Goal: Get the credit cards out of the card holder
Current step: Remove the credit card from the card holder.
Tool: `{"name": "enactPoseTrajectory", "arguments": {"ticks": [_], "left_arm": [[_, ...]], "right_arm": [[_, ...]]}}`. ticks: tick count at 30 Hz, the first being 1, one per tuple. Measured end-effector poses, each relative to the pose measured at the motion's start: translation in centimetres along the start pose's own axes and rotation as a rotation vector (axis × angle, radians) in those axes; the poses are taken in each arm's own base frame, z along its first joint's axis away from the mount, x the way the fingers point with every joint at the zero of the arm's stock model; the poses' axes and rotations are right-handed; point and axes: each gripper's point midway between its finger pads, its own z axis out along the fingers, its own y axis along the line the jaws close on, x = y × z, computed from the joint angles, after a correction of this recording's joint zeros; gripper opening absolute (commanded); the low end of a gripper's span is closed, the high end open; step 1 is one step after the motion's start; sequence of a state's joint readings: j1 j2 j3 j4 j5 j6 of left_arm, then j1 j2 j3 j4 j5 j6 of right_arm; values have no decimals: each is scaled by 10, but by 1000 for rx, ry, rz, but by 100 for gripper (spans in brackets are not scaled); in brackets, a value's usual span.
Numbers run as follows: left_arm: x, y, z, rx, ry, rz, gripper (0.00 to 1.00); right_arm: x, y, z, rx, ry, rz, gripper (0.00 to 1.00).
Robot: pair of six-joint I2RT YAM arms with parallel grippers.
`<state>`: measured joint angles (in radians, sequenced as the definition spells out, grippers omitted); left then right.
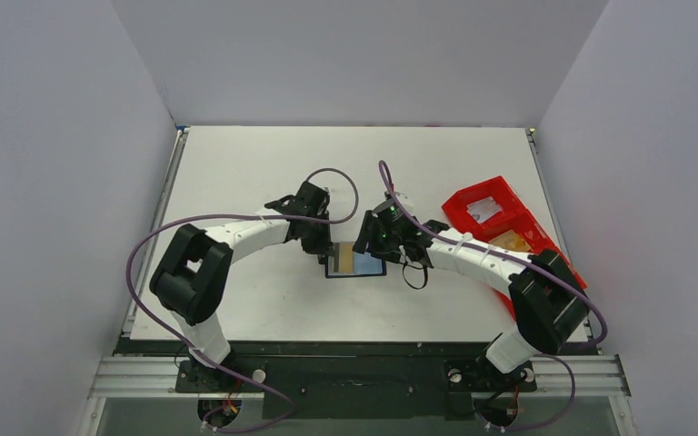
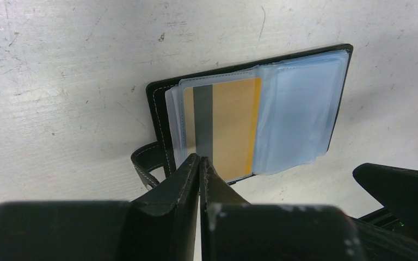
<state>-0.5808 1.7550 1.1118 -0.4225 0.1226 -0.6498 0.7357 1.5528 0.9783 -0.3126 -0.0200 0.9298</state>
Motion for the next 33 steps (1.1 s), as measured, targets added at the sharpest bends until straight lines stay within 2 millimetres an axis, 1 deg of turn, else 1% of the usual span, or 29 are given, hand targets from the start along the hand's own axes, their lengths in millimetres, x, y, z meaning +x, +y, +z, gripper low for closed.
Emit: {"name": "enactPoseTrajectory", "arguments": {"ticks": [9,20,26,33], "left_arm": [[6,9,9,-29,22,-4,0],[8,11,12,-39,28,-6,0],[11,12,17,-43,37,-6,0],[11,8,19,-39,39,-12,0]], "right_arm": [[2,2,4,-9,12,2,55],[8,-1,12,7,36,1,55],[7,3,14,-8,38,1,52],[14,2,23,-11,70,6,47]]}}
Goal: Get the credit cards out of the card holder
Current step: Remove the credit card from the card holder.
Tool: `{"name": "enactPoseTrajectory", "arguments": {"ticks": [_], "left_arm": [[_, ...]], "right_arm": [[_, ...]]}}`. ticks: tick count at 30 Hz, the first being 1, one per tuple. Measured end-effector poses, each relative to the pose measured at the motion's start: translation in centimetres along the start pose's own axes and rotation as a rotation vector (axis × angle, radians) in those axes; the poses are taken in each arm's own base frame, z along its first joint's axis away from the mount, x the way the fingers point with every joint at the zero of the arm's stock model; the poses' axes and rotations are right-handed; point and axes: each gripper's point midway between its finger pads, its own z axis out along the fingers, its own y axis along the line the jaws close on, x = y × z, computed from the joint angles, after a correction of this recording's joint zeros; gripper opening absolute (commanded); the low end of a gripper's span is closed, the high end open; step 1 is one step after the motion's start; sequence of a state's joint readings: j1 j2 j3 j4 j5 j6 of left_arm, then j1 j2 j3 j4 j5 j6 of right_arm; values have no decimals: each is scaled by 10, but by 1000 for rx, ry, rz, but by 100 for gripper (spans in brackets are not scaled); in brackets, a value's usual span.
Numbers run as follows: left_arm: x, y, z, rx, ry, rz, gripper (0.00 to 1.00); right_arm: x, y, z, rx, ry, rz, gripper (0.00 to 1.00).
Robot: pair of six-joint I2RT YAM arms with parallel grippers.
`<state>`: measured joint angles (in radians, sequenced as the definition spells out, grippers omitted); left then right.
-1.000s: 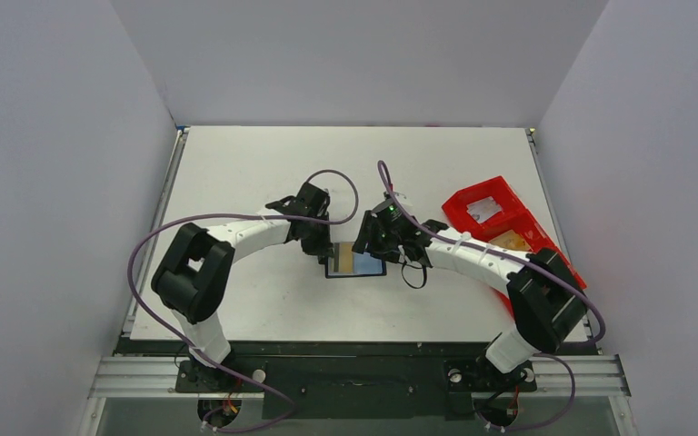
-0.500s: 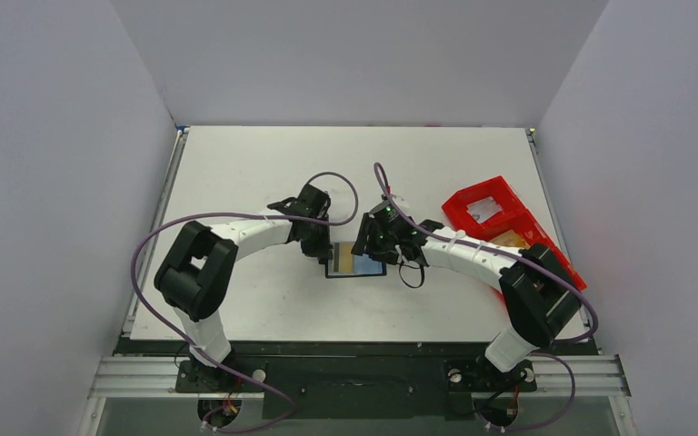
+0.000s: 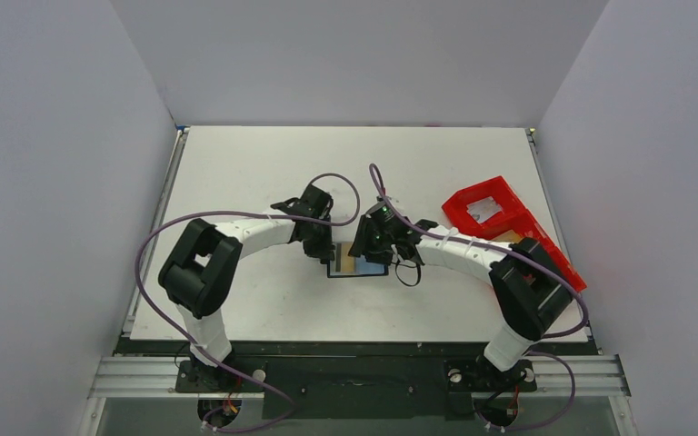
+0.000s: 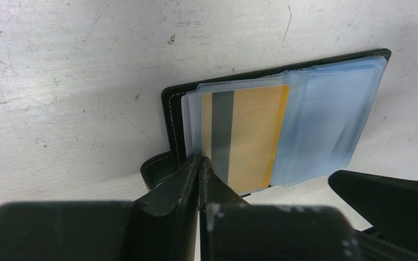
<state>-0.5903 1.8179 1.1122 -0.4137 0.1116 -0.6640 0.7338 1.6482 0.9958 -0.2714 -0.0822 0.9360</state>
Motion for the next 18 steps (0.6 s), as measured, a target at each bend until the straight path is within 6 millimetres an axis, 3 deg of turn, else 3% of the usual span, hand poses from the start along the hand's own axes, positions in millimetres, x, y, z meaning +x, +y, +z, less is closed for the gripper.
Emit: {"name": "enactPoseTrajectory", "arguments": {"ticks": [8,18], "left_arm": [[0,-5,2,9,6,-6,0],[0,-5,2,9,6,-9,0]], "right_arm": [[7,0,15,-18,43,15,39],[2,-1,27,-42,54,53,32]]}}
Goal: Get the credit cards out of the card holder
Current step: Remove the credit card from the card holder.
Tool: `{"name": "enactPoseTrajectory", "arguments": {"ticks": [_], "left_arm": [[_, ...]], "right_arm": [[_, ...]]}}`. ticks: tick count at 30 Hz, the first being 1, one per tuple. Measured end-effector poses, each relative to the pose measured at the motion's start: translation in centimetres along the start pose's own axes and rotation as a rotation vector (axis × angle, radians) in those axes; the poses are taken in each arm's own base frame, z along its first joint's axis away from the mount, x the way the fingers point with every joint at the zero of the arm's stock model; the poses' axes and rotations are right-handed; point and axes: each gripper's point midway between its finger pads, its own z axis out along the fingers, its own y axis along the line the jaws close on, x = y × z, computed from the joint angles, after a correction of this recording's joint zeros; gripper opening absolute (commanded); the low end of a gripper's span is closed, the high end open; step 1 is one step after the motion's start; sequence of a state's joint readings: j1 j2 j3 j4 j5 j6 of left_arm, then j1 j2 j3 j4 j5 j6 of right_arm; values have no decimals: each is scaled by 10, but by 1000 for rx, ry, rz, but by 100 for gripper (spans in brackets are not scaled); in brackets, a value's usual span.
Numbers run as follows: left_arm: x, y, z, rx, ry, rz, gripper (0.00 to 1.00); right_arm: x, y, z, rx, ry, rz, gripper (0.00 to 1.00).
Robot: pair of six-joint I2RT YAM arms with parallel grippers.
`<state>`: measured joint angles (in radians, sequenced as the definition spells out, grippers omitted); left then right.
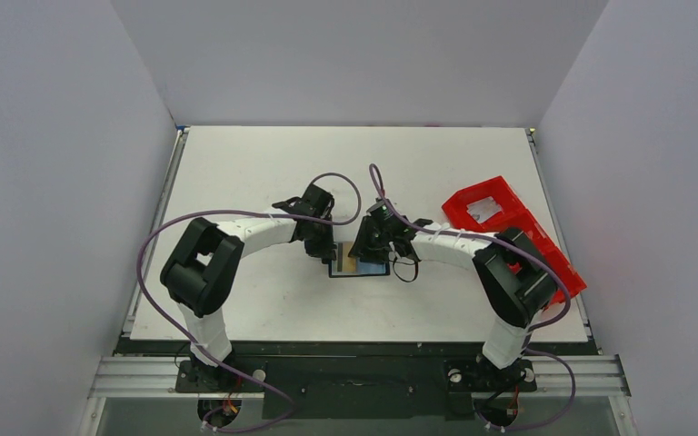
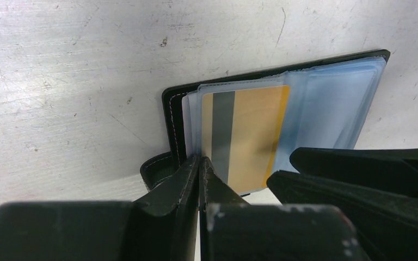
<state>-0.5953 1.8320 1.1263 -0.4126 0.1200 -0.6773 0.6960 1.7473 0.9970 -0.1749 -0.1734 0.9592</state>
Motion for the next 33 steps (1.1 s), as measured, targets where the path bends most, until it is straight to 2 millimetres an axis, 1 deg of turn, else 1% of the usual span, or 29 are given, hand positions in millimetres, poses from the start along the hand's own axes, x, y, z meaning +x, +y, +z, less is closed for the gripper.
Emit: {"name": "enactPoseTrajectory", "arguments": {"ticks": [5,10,14,19,29,33], "left_arm": [[0,0,0,0,0,0,0],[0,0,0,0,0,0,0],[0,0,0,0,1,0,0],[0,0,0,0,6,0,0],[2,-15,6,24,19,20,0],[2,-16,7,23,21,17,0]], "right_arm": [[-1,-4,5,5,6,15,28],[-6,-4,8,-13,-4,37,28],[-4,-8,12,-15,1,49,27],[-4,-8,13,-32,-1,62,27],[-4,-8,14,-74,11,96,27],[-3,-9,14,-92,17,113,27]]}}
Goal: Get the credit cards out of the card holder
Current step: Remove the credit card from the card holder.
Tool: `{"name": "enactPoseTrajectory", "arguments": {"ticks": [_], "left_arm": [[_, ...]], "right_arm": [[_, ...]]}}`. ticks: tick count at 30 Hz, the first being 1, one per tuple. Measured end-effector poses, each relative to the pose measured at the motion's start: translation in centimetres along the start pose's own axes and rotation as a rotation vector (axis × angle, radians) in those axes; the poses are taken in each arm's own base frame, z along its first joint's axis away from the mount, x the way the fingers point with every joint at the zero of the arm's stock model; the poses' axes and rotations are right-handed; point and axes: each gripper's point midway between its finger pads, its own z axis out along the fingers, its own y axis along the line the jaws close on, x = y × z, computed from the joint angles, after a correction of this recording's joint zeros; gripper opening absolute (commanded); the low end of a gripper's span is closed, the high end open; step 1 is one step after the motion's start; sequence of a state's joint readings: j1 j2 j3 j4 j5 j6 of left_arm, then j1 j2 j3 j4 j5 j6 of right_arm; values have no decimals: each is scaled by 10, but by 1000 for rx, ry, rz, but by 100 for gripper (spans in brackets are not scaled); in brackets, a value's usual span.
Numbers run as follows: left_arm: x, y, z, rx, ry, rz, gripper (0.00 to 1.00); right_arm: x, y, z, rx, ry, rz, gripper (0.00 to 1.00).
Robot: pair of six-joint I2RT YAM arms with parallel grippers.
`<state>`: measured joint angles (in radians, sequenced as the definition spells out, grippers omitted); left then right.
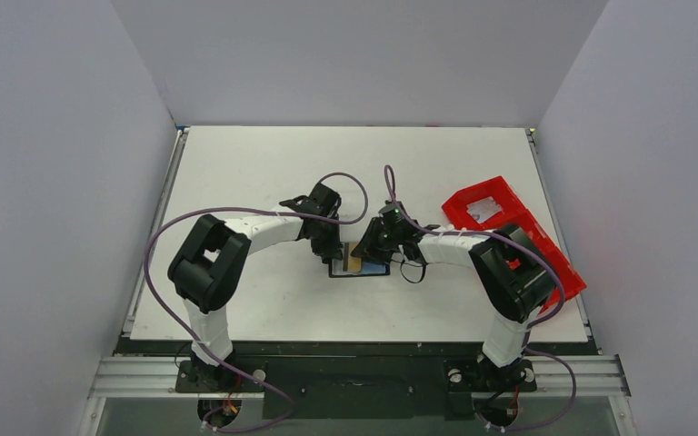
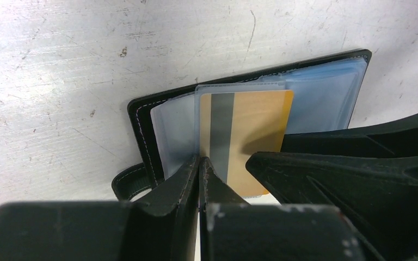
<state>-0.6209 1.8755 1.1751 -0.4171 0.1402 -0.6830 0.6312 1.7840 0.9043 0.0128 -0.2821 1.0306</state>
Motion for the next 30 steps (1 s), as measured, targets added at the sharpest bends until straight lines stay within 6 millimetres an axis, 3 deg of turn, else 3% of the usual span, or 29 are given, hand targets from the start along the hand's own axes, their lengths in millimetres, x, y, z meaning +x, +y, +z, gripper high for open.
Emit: {"name": "enactPoseTrajectory", "arguments": {"ticks": [23,30], "left_arm": [[0,0,1,-6,5,-23,0],[0,0,2,-7,7,-23,0]], "right_arm": [[-15,-14,-12,-278,-65,223,29],[-16,-12,-8,-305,-64,245,24]]}}
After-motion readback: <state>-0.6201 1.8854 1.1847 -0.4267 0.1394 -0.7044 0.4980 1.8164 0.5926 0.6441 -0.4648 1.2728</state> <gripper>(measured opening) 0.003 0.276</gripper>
